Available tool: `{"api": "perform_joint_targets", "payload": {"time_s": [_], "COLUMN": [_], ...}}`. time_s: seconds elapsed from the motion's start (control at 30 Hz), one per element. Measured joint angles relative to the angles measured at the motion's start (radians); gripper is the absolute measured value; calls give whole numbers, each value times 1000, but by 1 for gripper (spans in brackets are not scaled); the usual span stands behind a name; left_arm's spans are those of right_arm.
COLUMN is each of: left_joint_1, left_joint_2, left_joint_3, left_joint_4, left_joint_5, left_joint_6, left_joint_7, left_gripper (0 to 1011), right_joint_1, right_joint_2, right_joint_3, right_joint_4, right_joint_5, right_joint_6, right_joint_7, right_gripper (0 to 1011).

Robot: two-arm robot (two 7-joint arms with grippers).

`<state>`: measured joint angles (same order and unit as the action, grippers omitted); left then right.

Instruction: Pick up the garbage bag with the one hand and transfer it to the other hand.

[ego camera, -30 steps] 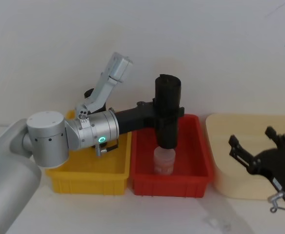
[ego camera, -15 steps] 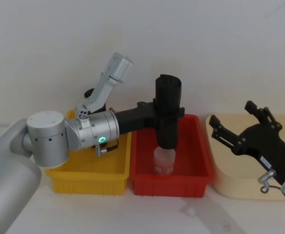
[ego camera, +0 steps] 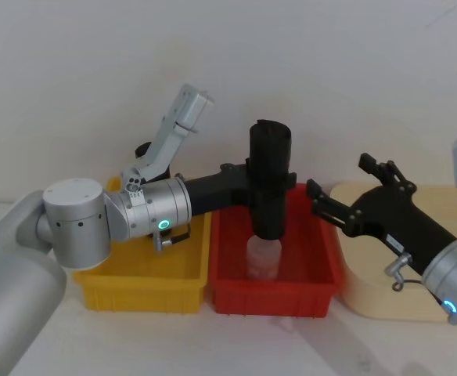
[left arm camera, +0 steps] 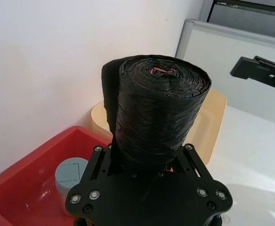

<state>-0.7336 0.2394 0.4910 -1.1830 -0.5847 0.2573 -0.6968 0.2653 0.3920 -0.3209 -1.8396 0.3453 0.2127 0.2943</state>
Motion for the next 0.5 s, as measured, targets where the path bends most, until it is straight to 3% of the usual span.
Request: {"api": "perform_joint_targets", "payload": {"time_s": [0.5], "left_joint_1": [0], "left_joint_2": [0], "left_joint_3": [0], "left_joint_4": [0], "left_joint_5": [0], "left_joint_6": [0], "left_joint_7": [0], "left_gripper": [439], "right_joint_1": [119], "right_joint_2": [-21], "right_joint_3": [-68], "right_joint_4": [89], "right_joint_5": [-14], "right_joint_6": [26], "right_joint_7": [59], "right_gripper": [1004]}}
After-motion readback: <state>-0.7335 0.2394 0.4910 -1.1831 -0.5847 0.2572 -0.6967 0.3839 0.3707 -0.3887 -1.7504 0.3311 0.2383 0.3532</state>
